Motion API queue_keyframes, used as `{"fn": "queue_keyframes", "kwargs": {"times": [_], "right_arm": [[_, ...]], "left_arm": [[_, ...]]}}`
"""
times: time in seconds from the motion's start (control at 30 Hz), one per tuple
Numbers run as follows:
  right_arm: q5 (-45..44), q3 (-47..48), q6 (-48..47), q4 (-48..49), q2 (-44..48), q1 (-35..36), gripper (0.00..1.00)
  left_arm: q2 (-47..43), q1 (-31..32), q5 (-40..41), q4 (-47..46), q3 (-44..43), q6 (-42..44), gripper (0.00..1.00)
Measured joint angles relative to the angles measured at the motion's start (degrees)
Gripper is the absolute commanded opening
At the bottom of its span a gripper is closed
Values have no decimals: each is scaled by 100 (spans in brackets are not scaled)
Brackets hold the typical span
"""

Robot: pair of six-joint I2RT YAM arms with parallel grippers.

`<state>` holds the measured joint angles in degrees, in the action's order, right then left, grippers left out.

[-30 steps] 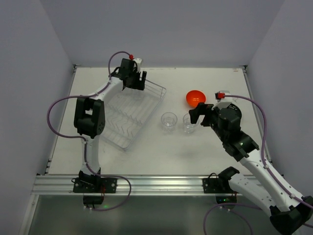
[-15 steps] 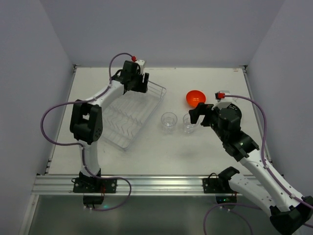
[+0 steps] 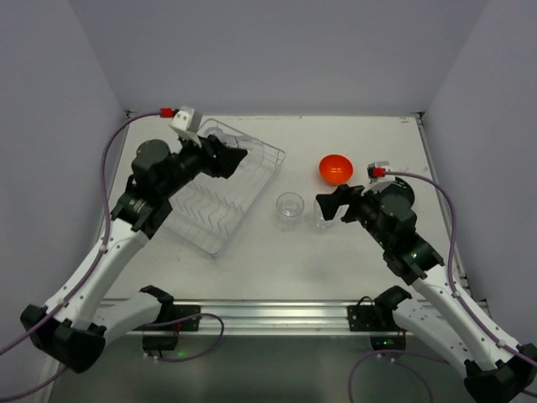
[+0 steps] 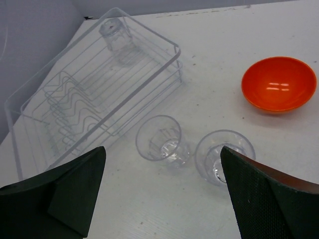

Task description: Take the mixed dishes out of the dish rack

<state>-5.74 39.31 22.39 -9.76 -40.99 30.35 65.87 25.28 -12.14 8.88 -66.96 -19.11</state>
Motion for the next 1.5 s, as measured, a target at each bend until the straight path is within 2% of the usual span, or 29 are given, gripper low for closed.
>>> {"fn": "queue_keyframes", "kwargs": {"times": [0.17,0.23,0.37,0.47,0.6,0.77,0.87,1.03,1.13,1.2,1.23,1.3,1.33,1.47,1.5], "right_arm": [[1069,-468,87,710,450,-7,99],[1753,-474,260,1045,411,-9,94],[3401,-407,1189,2317,-188,96,95],[4190,-420,1976,3438,-791,339,93],[4618,-396,2570,4339,-1357,699,89],[4625,-168,2769,4780,-1805,1305,82],[4625,33,2861,5086,-2094,1478,68],[4575,332,2935,5302,-2448,1574,63],[4422,492,2771,5088,-2516,1631,51],[4341,570,2677,4977,-2553,1663,49],[4291,595,2640,4975,-2575,1679,42],[4238,623,2568,4981,-2623,1690,33],[4227,636,2549,4981,-2660,1690,22],[4236,745,2544,4972,-2900,1696,0],[4240,789,2618,4970,-2951,1692,0]], "left_arm": [[-1692,31,-516,-949,1335,-1071,0],[-2070,31,-756,-1401,1847,-1569,0],[-2677,35,-1163,-2470,2977,-2787,0],[-2975,37,-1150,-2983,3674,-3615,0],[-3233,37,-1012,-3504,4183,-4531,0],[-3388,37,-866,-3849,4450,-5230,0],[-3442,37,-813,-3930,4625,-5486,0],[-3451,37,-780,-3969,4824,-5764,0],[-3501,37,-756,-4054,4889,-5871,0],[-3569,37,-754,-4074,4907,-5919,0],[-3600,37,-754,-4074,4907,-5925,0],[-3641,37,-756,-4081,4909,-5928,0],[-3650,37,-758,-4079,4909,-5930,0],[-3679,24,-739,-4079,4911,-5921,0],[-3698,9,-691,-4094,4920,-5904,0]]}}
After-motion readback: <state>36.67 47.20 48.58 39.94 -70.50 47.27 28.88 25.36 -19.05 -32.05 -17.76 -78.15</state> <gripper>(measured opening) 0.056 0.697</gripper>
